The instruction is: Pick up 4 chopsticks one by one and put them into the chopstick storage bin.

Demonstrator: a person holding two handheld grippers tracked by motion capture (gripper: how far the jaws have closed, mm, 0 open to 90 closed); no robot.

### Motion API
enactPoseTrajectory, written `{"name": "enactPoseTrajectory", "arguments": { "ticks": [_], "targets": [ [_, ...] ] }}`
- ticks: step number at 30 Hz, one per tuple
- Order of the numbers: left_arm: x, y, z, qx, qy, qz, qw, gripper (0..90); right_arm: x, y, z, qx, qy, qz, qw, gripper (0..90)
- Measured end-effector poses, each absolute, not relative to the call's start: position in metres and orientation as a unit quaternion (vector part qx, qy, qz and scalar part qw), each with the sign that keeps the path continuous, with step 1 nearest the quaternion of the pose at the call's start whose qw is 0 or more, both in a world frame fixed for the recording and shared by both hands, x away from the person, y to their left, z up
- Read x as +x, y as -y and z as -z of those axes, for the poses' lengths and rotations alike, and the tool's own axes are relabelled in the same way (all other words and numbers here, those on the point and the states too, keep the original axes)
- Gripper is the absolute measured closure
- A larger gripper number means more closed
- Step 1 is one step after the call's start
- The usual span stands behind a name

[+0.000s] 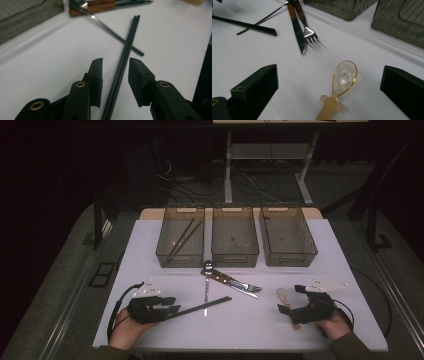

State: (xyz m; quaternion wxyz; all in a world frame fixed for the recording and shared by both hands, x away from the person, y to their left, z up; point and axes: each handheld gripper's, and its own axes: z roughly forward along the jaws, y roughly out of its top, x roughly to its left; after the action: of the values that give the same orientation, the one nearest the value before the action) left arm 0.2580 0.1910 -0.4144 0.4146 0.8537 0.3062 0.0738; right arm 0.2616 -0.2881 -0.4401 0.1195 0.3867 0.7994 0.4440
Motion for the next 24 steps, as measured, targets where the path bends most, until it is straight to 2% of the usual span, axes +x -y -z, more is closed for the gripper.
{"name": "enactPoseTrajectory", "arguments": {
  "ticks": [6,11,24],
  "targets": [
    [0.267,-0.166,0.414,0.864,-0.276,-0.068,0.416,59.6,0.262,0.288,0.44,0.387,-0.799,-0.445,0.119,1.3],
    [0.276,-0.149,0.415,0.872,-0.255,-0.062,0.413,60.5,0.262,0.288,0.44,0.386,-0.799,-0.445,0.119,1.3],
    [0.286,-0.143,0.427,0.881,-0.247,-0.044,0.401,75.4,0.261,0.287,0.44,0.386,-0.8,-0.444,0.118,1.3]
  ]
}}
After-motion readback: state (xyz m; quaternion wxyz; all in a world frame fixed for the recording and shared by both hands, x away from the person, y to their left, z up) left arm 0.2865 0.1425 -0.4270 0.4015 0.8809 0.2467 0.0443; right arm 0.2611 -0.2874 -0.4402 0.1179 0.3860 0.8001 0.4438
